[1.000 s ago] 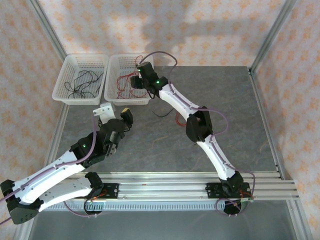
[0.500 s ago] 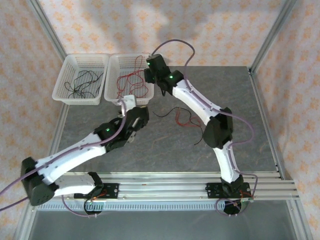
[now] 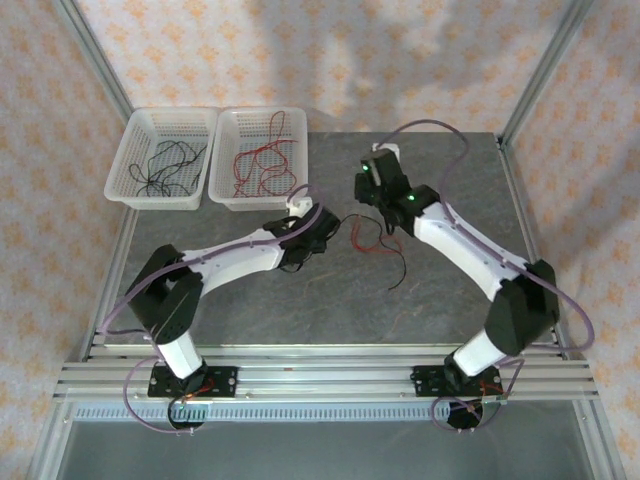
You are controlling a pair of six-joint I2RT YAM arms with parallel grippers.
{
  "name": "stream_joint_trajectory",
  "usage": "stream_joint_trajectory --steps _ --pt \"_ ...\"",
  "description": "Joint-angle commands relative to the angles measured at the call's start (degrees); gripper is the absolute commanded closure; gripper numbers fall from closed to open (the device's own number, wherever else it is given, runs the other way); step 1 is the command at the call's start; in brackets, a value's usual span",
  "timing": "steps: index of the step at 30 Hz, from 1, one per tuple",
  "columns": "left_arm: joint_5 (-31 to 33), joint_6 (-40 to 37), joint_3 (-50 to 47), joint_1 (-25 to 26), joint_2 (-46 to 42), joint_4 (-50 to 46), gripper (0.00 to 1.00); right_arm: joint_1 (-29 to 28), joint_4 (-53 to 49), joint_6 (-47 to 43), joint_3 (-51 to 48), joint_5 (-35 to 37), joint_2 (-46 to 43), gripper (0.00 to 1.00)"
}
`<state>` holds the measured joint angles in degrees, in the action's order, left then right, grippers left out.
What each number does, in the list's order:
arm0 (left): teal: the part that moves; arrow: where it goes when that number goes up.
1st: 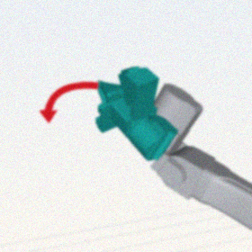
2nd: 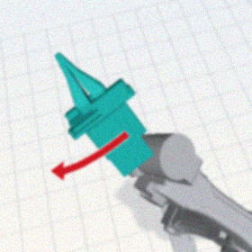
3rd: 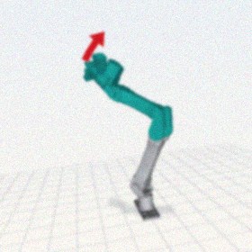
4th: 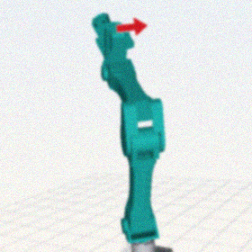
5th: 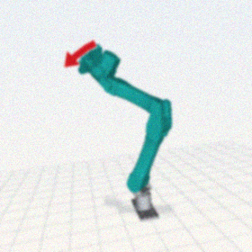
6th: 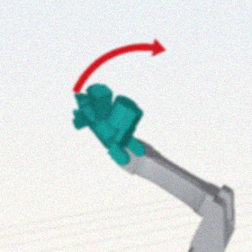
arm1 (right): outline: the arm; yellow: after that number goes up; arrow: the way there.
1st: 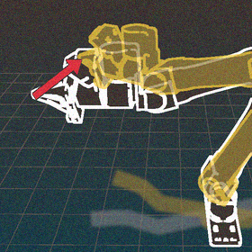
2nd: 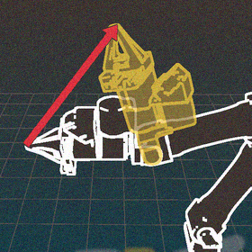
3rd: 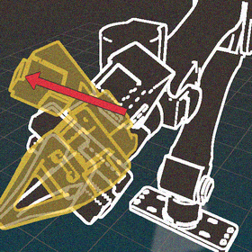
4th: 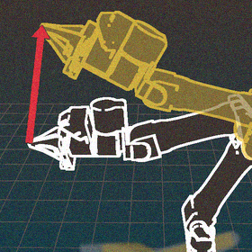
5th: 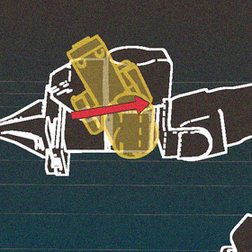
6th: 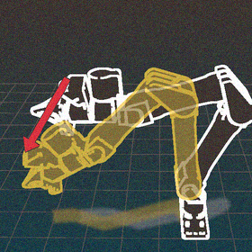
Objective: Untangle the cables
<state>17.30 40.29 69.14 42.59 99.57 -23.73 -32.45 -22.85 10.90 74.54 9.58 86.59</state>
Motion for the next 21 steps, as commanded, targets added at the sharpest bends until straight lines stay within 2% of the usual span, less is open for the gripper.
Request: stream_joint_trajectory --steps 1,6,11,21 --pt "-1.0 0.6 4.7 -1.1 4.3 3.6 0.37 0.6 3.0 2.5 -5.7 0.6 -4.8 0.48" --pt "1.5 3.4 7.3 -3.1 11.5 2.1 0.37 1.5 2.9 3.7 -12.8 1.2 -10.9 0.49" --pt "2.7 4.8 7.7 -4.2 14.7 3.9 0.36 1.7 3.0 4.2 -17.7 1.4 -15.7 0.49" --pt "1.6 5.0 6.5 -4.9 18.0 16.8 0.38 1.7 3.0 4.7 -21.4 -0.1 -18.5 0.49"
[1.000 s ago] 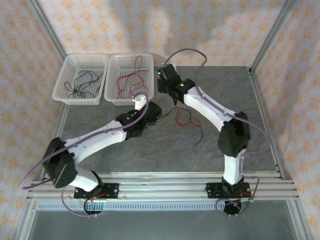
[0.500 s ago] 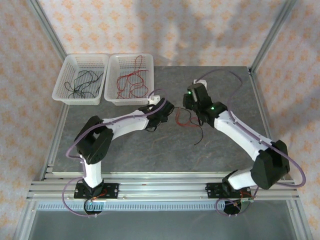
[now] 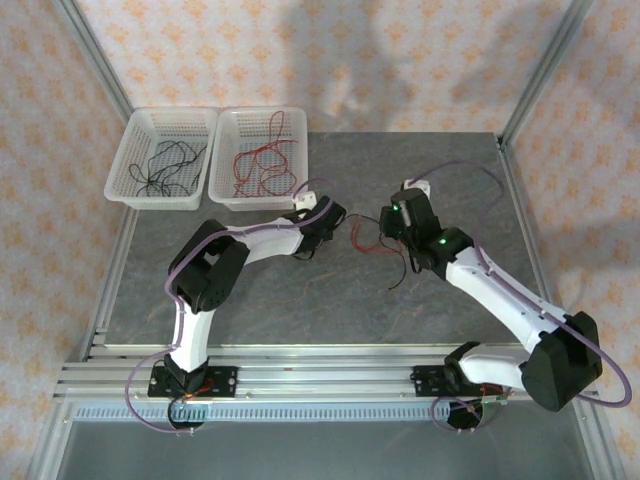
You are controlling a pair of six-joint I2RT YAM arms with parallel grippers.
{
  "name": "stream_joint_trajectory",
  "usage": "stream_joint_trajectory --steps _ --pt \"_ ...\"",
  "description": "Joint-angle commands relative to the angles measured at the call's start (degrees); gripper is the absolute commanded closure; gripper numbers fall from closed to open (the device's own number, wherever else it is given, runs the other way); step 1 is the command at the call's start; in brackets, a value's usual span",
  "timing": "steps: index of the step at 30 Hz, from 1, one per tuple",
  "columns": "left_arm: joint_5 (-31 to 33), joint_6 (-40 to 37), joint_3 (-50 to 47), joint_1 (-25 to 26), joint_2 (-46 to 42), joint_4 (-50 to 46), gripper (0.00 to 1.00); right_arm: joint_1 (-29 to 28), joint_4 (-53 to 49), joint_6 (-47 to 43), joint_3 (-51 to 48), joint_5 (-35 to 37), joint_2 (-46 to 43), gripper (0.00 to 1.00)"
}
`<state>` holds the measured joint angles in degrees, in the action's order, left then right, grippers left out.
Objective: Untangle the cables
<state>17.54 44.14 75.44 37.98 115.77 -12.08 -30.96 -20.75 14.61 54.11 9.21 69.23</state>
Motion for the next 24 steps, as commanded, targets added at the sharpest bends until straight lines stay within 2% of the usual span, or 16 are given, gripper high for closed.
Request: stream_joint_trajectory --steps 1,9,12,15,20,22,24 --pt "1.5 1.3 0.1 -0.3 2.1 5.7 0.38 0.2 1.0 1.0 -1.2 0.1 -1.2 0.49" --pt "4.5 2.7 0.9 -1.3 5.3 5.0 0.45 0.2 0.9 0.9 -2.2 -0.2 -1.3 0.49" --pt "5.5 2.4 0.8 -1.7 6.0 5.7 0.51 0.3 0.8 0.9 -2.6 0.0 -1.3 0.49" --pt "5.8 1.1 1.1 -2.0 7.0 7.2 0.62 0.2 0.5 1.1 -3.2 0.2 -3.1 0.49" --pt "4.9 -1.2 3.3 -1.9 7.7 7.9 0.93 0.3 0.1 1.2 -3.7 0.5 -4.1 0.49" --pt "4.9 -2.0 3.6 -1.6 6.7 7.9 1.00 0.3 -0.1 1.3 -3.7 0.6 -4.5 0.49" --pt "5.0 -3.1 3.8 -1.2 5.2 7.9 1.00 0.3 0.0 1.4 -4.1 0.5 -4.8 0.49"
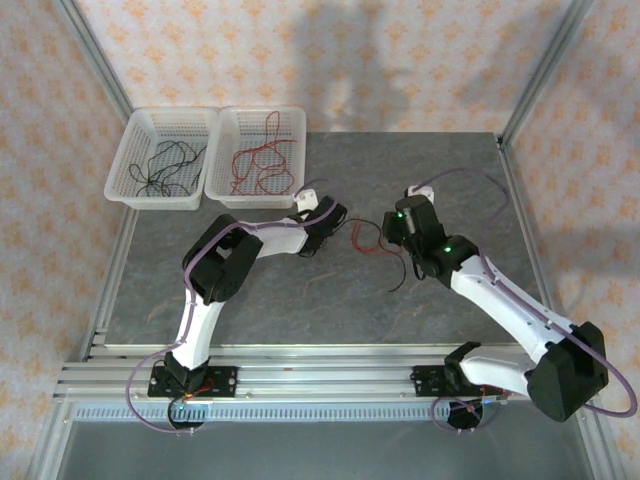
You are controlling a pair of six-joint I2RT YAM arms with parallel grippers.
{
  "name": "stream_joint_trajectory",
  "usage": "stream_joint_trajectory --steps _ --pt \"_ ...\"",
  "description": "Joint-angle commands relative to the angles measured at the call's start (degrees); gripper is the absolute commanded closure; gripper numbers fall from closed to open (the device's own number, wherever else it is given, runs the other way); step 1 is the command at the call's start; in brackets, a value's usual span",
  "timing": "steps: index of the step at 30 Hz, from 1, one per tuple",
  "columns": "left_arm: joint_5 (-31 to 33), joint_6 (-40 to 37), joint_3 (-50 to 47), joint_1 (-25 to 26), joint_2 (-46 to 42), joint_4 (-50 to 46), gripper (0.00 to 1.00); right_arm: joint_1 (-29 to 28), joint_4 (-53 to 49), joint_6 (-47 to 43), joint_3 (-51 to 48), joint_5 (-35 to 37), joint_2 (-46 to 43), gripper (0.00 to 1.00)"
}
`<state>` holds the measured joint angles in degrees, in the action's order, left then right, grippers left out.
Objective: Untangle the cables
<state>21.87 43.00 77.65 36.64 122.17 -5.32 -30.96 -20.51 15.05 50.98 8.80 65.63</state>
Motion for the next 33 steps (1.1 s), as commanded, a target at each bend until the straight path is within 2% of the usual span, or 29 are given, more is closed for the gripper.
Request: stream_joint_trajectory --steps 1,8,14,27,33 --pt "1.0 -2.6 1.9 0.5 -2.1 0.9 1.00 0.3 0.1 1.1 -1.3 0.6 -1.4 0.49" --pt "4.0 -6.7 4.7 2.2 -8.0 -2.9 1.00 0.3 3.1 2.7 -4.3 -4.3 -1.8 0.49" --pt "3.0 -12.1 9.8 3.5 -11.5 -6.5 1.00 0.4 3.5 2.9 -5.1 -4.5 -3.2 0.49" --pt "4.6 -21.8 27.7 5.1 -19.3 -15.1 1.00 1.3 18.0 10.6 -13.3 -14.8 0.4 0.50" --pt "10.3 -26.8 36.8 4.8 -19.7 -18.5 1.00 1.4 19.9 11.8 -14.6 -16.7 -0.4 0.50"
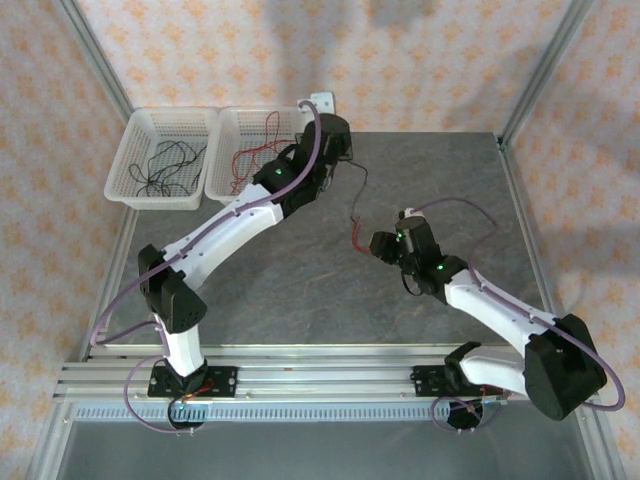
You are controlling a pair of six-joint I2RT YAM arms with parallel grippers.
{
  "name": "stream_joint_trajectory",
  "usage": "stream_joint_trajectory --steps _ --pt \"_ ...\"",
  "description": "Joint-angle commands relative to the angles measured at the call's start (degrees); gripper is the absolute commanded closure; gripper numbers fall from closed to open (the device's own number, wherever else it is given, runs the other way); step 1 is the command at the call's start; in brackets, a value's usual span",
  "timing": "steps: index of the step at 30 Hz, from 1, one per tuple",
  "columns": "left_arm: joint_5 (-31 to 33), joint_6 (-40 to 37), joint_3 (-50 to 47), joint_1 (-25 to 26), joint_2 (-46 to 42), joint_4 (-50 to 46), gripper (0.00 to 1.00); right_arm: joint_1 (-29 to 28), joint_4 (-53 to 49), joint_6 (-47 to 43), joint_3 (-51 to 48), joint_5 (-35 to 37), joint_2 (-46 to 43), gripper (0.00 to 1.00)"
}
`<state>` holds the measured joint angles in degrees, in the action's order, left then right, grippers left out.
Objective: Untangle the cables
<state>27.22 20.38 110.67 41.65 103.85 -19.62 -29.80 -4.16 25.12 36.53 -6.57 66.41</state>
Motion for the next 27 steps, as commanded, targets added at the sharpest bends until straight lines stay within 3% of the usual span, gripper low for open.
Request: stream_joint_trajectory --steps 1,15,27 --pt "6.1 -5.1 5.4 -0.4 -1.2 -4.8 1.00 0.3 3.6 1.7 -0.4 -1.6 -1.7 0.50" --pt "12.9 -14.4 15.0 -11.7 -2.1 -3.5 1.00 0.3 -0.1 1.5 -3.1 -1.0 -7.6 0.50" --pt "10.8 -18.1 14.1 -23.0 -3.8 3.8 1.00 0.3 -0.6 1.9 -3.0 -0.9 -7.9 0.50"
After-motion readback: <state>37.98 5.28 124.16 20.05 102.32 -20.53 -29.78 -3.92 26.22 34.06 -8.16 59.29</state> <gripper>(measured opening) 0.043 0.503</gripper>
